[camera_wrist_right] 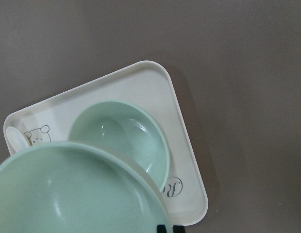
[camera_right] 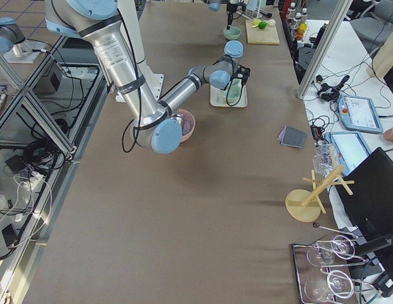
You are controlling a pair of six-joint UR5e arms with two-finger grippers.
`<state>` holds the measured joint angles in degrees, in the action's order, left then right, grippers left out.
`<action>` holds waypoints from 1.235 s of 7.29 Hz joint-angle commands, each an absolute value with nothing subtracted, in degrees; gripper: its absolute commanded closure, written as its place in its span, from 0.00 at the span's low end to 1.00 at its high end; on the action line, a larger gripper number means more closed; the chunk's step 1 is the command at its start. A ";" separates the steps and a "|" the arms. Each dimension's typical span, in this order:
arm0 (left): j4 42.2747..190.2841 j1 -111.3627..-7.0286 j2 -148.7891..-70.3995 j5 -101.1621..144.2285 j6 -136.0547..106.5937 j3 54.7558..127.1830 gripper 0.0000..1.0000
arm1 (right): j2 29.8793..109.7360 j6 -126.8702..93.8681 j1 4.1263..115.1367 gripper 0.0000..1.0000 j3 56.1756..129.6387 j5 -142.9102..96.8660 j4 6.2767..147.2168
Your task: Stack green bowls together
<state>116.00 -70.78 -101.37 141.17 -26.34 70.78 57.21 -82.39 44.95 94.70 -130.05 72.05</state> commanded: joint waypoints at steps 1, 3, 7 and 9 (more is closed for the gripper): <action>115.23 -70.66 -103.43 141.33 -28.20 71.88 1.00 | 55.82 -82.18 43.60 1.00 93.70 -127.10 72.24; 115.75 -69.97 -103.89 142.03 -36.44 77.83 1.00 | 53.02 -82.09 43.59 1.00 89.50 -125.16 71.81; 115.40 -59.87 -104.33 141.68 -59.11 91.65 1.00 | 51.68 -82.09 43.33 1.00 87.01 -125.16 71.72; 115.40 -56.97 -104.33 141.59 -67.01 96.48 1.00 | 51.50 -82.00 43.33 1.00 86.31 -125.07 71.72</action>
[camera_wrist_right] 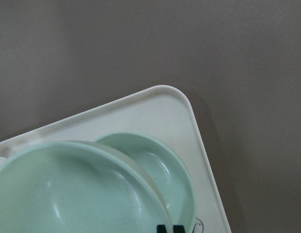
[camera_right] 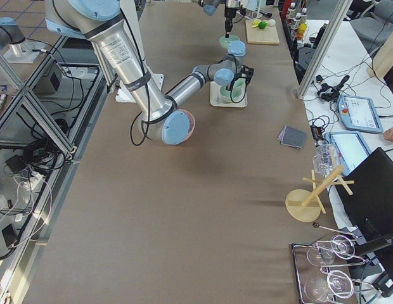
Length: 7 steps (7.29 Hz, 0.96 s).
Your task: Stack green bowls together
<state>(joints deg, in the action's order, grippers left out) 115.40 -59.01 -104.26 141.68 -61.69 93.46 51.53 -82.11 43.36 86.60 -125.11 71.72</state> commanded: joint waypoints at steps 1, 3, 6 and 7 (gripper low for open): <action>115.40 -55.65 -104.41 141.33 -70.19 98.07 1.00 | 51.50 -81.57 42.72 0.02 86.22 -123.85 71.63; 115.40 -50.22 -110.27 138.10 -81.59 98.53 1.00 | 51.59 -82.00 42.80 0.00 87.53 -123.66 71.72; 115.22 -42.12 -120.91 129.23 -92.36 95.46 1.00 | 57.97 -78.43 52.34 0.00 91.38 -136.97 72.07; 115.22 -39.40 -124.24 125.55 -93.42 92.75 1.00 | 62.97 -72.13 56.38 0.00 94.28 -140.50 72.16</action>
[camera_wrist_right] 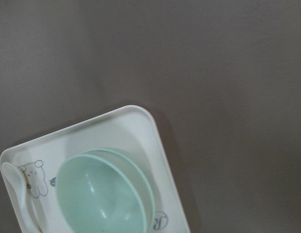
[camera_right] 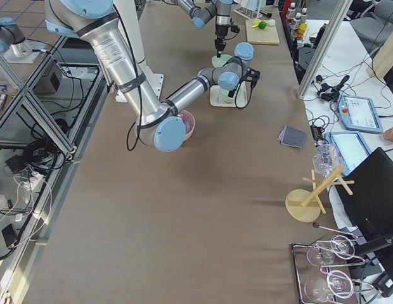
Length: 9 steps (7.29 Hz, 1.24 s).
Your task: Stack green bowls together
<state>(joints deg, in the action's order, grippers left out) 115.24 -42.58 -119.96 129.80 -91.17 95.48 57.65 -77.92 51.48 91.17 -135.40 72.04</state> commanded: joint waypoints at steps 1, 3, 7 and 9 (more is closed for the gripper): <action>115.22 -37.20 -128.54 123.07 -95.52 89.68 1.00 | 66.06 -68.07 60.60 0.00 94.65 -144.02 72.25; 115.31 -36.39 -134.45 121.47 -96.50 85.19 1.00 | 70.47 -61.64 64.68 0.00 94.75 -146.51 72.25; 116.10 -36.56 -137.11 119.36 -95.89 82.09 1.00 | 74.88 -54.58 67.67 0.00 94.75 -146.25 72.33; 116.02 -37.09 -137.11 117.69 -92.74 81.39 1.00 | 75.58 -54.40 67.85 0.00 95.01 -146.08 72.33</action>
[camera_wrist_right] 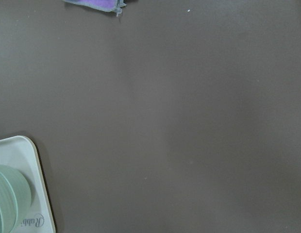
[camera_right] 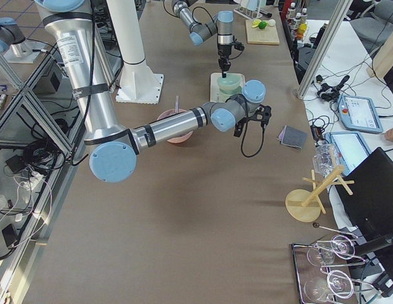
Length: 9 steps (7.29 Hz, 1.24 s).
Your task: Stack green bowls together
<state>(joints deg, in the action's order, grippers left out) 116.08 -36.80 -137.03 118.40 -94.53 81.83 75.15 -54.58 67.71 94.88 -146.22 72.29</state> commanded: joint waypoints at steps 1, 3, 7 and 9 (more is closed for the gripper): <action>116.10 -37.18 -137.20 117.51 -92.72 80.86 1.00 | 75.85 -54.40 67.76 0.00 95.18 -145.99 72.25; 117.76 -37.18 -137.81 115.84 -92.73 79.19 0.03 | 75.94 -54.40 67.68 0.00 95.45 -145.81 72.25; 117.08 -41.20 -135.20 122.55 -89.07 81.45 0.02 | 76.37 -54.23 68.03 0.00 95.45 -145.81 72.25; 116.72 -49.27 -116.12 130.86 -69.91 94.59 0.02 | 80.13 -45.85 69.78 0.00 95.36 -143.98 72.33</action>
